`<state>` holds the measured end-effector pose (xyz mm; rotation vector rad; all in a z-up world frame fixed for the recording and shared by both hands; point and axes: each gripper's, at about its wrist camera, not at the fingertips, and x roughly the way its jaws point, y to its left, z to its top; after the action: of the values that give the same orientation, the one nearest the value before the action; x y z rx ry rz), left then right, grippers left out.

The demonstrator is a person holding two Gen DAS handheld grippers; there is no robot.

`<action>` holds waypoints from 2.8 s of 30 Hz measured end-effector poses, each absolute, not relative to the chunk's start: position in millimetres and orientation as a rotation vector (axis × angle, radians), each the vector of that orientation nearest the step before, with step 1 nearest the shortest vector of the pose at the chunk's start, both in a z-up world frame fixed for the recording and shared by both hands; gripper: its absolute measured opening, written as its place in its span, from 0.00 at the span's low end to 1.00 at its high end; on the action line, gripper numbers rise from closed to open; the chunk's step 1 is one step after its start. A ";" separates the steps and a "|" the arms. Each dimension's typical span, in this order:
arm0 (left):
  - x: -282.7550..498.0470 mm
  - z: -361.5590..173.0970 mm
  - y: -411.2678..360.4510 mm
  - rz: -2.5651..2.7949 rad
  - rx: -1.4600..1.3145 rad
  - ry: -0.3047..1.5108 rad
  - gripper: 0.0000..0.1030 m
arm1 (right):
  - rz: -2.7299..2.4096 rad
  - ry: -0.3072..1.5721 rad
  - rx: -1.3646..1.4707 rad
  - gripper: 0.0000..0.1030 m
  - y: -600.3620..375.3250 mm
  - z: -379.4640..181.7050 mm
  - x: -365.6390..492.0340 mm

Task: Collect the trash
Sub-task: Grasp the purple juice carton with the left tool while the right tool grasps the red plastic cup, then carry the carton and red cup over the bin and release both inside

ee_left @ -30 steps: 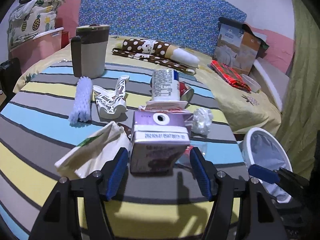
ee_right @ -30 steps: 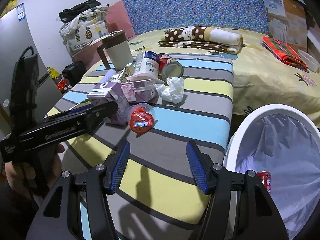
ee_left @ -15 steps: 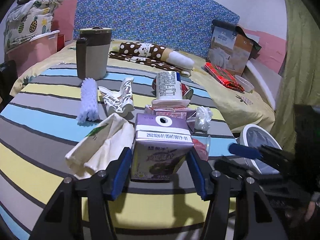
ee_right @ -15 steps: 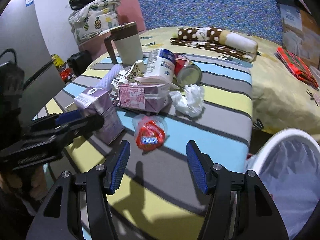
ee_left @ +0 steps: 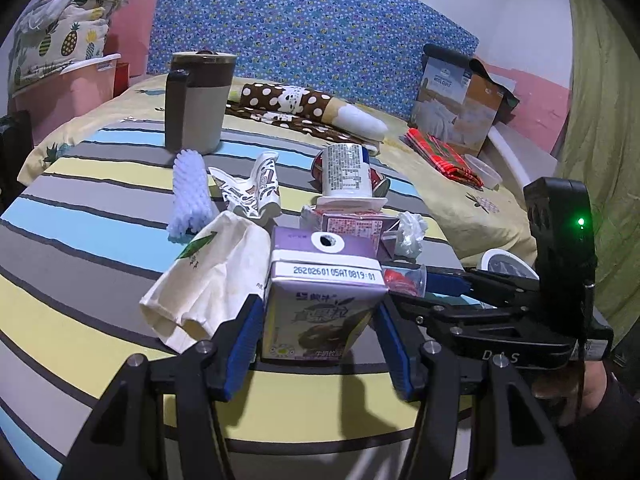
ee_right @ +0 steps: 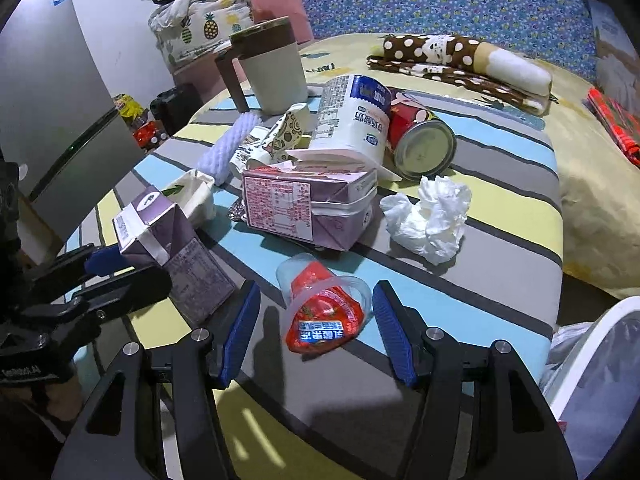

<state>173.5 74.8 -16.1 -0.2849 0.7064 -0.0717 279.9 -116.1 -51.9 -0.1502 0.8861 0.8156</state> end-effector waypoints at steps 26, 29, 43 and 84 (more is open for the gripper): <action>135.9 2.4 21.8 -0.138 -0.215 0.719 0.57 | 0.615 0.784 -0.030 0.46 -194.5 -11.2 214.6; 127.5 6.1 13.6 -0.148 -0.199 0.720 0.57 | 0.600 0.763 -0.019 0.46 -199.3 -6.0 208.3; 111.2 24.0 -30.8 -0.223 -0.143 0.721 0.57 | 0.529 0.685 0.011 0.46 -231.2 5.8 184.5; 171.3 18.6 -151.9 -0.446 -0.066 0.759 0.57 | 0.333 0.736 0.122 0.46 -327.4 -25.6 206.2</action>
<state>171.3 -151.9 18.6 -0.0661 0.7591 -0.4460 206.2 -327.4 -25.6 0.1216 0.7364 0.3334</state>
